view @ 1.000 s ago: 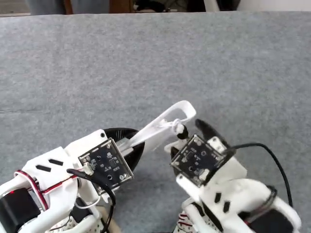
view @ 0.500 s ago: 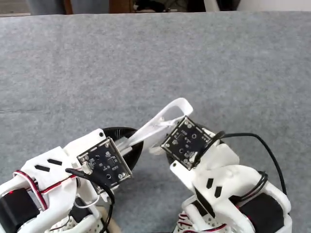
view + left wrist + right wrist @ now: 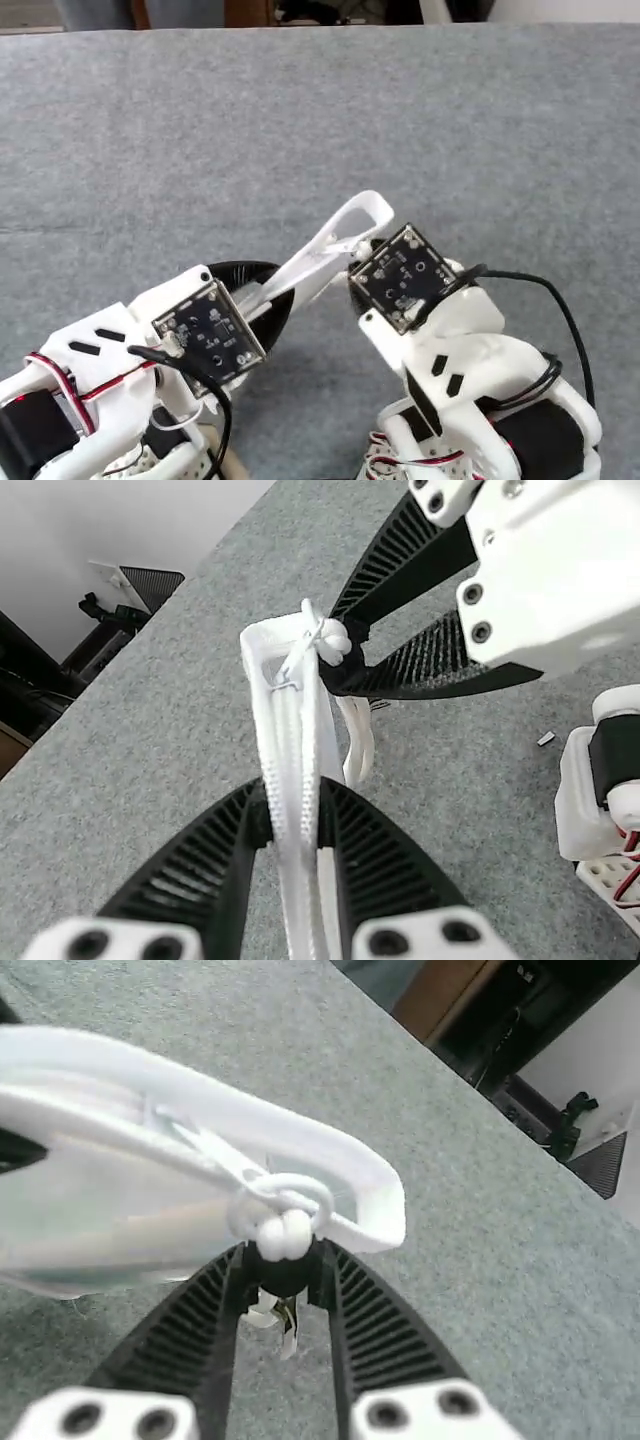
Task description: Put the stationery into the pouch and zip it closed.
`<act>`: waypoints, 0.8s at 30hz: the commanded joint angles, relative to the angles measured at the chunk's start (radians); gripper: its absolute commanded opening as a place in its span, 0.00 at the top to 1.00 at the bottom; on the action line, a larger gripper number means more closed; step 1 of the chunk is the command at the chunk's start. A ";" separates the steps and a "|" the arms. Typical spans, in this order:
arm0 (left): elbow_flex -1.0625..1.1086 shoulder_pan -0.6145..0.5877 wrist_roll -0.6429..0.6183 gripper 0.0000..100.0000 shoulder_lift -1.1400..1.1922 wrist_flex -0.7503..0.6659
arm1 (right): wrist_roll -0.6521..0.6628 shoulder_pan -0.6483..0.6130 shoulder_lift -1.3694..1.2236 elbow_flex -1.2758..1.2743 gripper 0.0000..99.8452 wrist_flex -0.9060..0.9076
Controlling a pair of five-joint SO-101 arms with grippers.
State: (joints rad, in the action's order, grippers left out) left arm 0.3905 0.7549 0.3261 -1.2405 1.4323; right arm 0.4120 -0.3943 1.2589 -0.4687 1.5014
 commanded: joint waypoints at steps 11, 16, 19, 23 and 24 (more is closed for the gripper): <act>-0.157 0.010 -0.068 0.97 -0.006 0.072 | 0.133 0.195 0.093 -0.170 0.99 -0.094; -0.232 0.010 -0.072 0.97 -0.006 0.147 | 0.135 0.301 0.090 -0.341 0.99 -0.221; -0.283 0.010 -0.072 0.97 -0.006 0.187 | 0.146 0.342 0.090 -0.429 0.99 -0.281; -0.364 0.010 -0.072 0.97 -0.005 0.239 | 0.173 0.373 0.090 -0.524 0.99 -0.350; -0.378 0.010 -0.072 0.97 -0.005 0.250 | 0.175 0.385 0.090 -0.542 0.99 -0.367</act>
State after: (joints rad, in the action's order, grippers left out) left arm 0.0821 0.7595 0.2601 -1.2497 1.6563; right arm 0.5746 -0.0430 1.3387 -0.9782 1.1945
